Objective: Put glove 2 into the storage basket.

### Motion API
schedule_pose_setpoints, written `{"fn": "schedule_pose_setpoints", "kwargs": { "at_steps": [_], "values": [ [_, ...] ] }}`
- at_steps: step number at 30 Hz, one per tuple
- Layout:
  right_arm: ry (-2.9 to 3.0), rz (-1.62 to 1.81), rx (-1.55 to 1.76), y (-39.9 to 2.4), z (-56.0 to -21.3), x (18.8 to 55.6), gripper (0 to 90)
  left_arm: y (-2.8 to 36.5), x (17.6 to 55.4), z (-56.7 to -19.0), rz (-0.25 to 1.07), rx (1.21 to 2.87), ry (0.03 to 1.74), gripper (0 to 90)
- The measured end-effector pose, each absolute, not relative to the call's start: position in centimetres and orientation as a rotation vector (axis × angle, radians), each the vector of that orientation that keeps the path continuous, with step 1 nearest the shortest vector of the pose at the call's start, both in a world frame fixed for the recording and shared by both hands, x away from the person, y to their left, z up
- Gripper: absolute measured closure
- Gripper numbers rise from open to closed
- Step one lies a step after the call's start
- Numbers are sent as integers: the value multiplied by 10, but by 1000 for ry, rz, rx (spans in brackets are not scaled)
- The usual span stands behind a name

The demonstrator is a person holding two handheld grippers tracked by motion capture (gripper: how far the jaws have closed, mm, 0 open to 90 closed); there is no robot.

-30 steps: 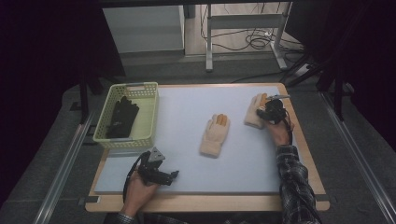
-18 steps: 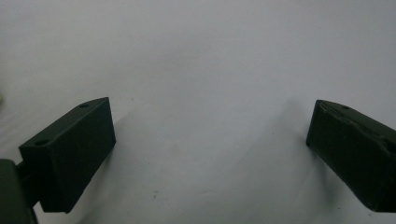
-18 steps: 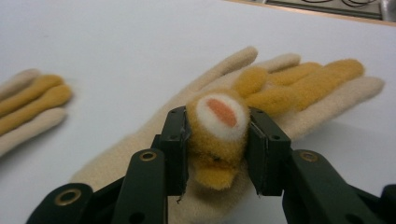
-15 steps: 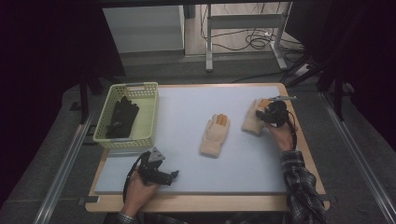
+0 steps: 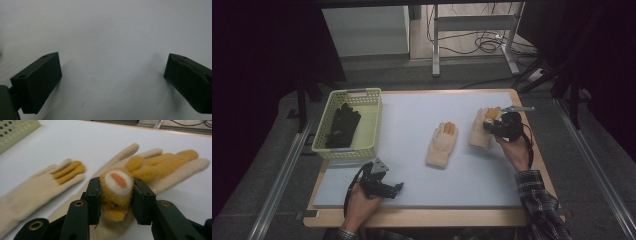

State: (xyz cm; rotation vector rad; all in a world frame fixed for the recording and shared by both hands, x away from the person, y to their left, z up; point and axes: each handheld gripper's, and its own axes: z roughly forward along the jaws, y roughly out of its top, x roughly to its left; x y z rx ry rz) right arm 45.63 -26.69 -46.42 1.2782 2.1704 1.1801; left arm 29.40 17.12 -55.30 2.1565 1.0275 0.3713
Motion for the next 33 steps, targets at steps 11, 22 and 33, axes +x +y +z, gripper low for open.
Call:
{"fn": "schedule_pose_setpoints", "kwargs": {
  "at_steps": [11,22,33],
  "values": [
    [2236,1264,1215,-231,-450,422,612,171,294,-553,371,2152,1030,16],
    [2270,1295,1211,-173,-452,405,610,171,294,-553,373,2151,1030,17],
    [2265,1257,1227,-137,-480,409,609,171,294,-553,374,2155,1027,17]
  ]
}}
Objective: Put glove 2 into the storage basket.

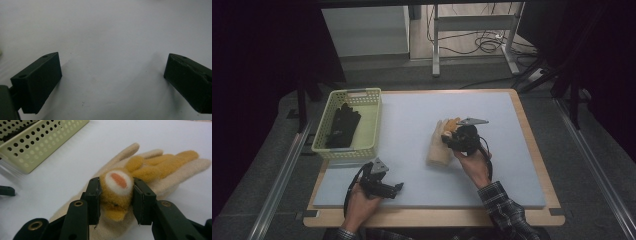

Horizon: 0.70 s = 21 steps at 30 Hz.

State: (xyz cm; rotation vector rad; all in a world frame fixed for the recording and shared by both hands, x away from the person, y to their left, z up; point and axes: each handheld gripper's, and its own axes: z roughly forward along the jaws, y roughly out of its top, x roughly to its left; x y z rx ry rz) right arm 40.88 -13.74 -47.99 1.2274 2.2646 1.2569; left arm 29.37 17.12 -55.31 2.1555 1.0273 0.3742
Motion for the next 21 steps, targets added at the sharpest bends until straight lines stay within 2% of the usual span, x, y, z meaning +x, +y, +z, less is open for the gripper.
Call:
{"fn": "schedule_pose_setpoints", "kwargs": {
  "at_steps": [6,21],
  "values": [
    [2270,1245,1254,-136,-496,412,599,171,294,-553,374,2153,1028,17],
    [2299,1190,1230,-133,-514,412,484,171,294,-553,375,2153,1029,17]
  ]
}}
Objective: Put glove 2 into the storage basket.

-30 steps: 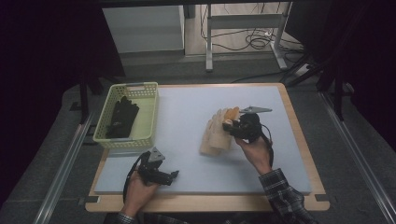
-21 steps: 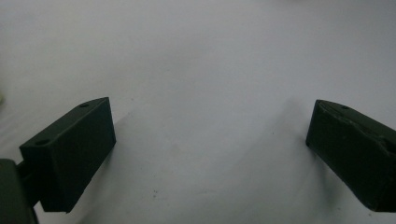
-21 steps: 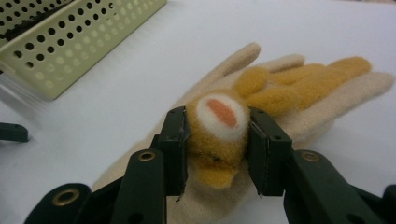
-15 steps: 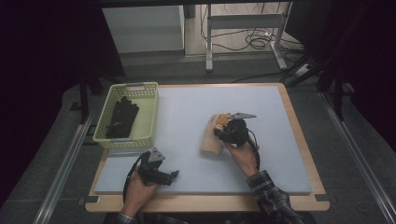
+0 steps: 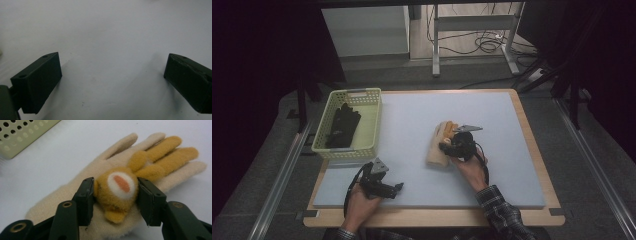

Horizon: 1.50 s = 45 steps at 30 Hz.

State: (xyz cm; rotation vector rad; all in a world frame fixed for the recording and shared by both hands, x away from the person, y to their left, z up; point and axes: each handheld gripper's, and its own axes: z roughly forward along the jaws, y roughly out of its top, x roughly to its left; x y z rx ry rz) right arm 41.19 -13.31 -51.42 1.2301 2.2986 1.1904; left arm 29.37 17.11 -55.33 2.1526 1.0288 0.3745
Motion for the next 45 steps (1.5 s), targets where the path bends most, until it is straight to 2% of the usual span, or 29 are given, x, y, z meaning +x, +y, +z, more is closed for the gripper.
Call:
{"fn": "schedule_pose_setpoints", "kwargs": {
  "at_steps": [10,29,35,45],
  "values": [
    [2316,1197,1170,-134,-506,411,416,171,294,-553,374,2155,1027,17],
    [2336,1191,1031,-148,-485,401,370,171,294,-553,375,2156,1027,17],
    [2350,1180,1000,-157,-483,396,377,171,294,-553,375,2155,1027,17],
    [2378,1181,967,-177,-484,387,475,171,294,-553,375,2155,1028,17]
  ]
}}
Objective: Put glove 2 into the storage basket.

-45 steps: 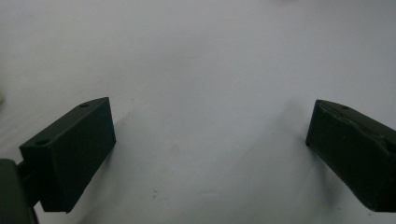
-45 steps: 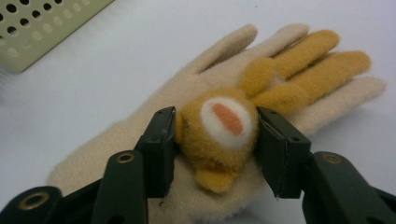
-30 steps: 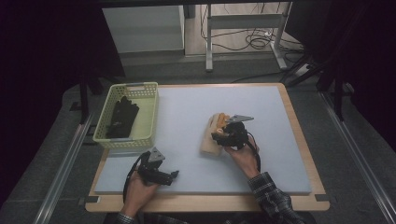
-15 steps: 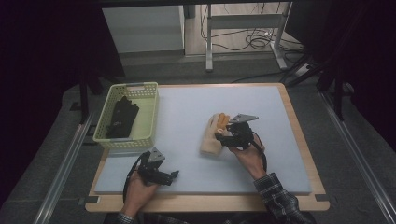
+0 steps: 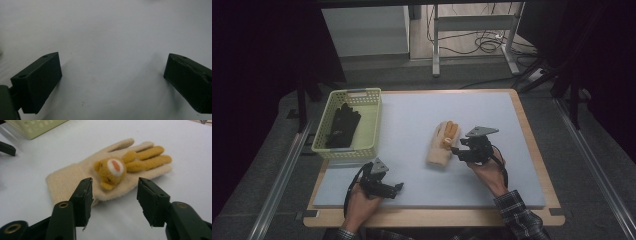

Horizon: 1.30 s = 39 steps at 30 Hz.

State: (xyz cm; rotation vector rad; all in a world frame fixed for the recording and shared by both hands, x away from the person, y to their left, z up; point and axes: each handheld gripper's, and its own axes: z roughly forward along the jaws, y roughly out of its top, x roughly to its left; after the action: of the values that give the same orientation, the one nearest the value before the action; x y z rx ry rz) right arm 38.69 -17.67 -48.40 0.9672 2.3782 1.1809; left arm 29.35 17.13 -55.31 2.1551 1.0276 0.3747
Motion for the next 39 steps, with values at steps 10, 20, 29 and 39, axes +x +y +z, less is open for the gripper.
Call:
{"fn": "schedule_pose_setpoints", "kwargs": {
  "at_steps": [10,20,29,39],
  "values": [
    [2440,1179,963,-190,-490,378,698,171,294,-553,375,2155,1028,17],
    [2494,1150,953,-195,-503,369,840,171,293,-553,374,2155,1028,17],
    [2542,1125,922,-192,-517,365,886,171,293,-553,374,2154,1029,17],
    [2557,1125,887,-181,-527,367,885,171,293,-553,374,2154,1029,18]
  ]
}}
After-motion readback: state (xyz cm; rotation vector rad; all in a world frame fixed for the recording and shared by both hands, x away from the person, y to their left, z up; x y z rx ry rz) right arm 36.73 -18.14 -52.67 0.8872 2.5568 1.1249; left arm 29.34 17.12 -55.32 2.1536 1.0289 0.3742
